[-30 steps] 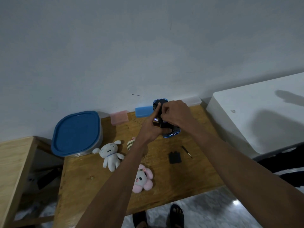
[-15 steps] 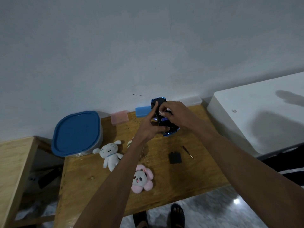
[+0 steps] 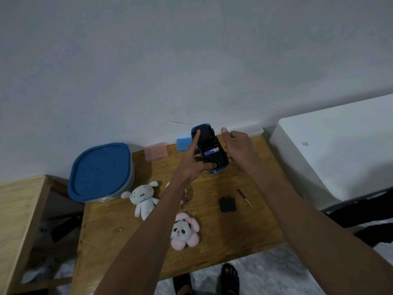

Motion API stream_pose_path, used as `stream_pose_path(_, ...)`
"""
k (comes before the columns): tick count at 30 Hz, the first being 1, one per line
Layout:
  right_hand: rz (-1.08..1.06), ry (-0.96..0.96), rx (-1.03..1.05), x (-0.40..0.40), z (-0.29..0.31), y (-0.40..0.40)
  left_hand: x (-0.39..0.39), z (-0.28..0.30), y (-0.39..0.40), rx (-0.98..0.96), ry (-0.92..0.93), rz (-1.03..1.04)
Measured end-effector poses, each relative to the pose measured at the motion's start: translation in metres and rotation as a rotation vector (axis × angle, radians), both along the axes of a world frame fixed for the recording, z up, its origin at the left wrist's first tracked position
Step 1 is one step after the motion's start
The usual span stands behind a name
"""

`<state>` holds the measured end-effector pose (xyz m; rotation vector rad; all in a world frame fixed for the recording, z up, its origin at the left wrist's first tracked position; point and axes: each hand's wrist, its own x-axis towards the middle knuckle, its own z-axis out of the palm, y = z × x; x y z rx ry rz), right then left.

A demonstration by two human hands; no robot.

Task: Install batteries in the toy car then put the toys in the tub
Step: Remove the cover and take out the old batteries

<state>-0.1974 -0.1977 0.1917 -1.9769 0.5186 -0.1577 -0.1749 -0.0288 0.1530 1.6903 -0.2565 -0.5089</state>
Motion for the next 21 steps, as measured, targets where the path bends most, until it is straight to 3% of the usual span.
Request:
stream_pose_path(5,-0.021,-0.037,-0.135,-0.004,-0.01,0.005,0.005,-0.001,0.0,0.016,-0.015,0.019)
stream_pose_path(21,-0.062,-0.016,-0.284,-0.002,-0.01,0.025,0.005,-0.005,-0.002,0.035,-0.141,0.078)
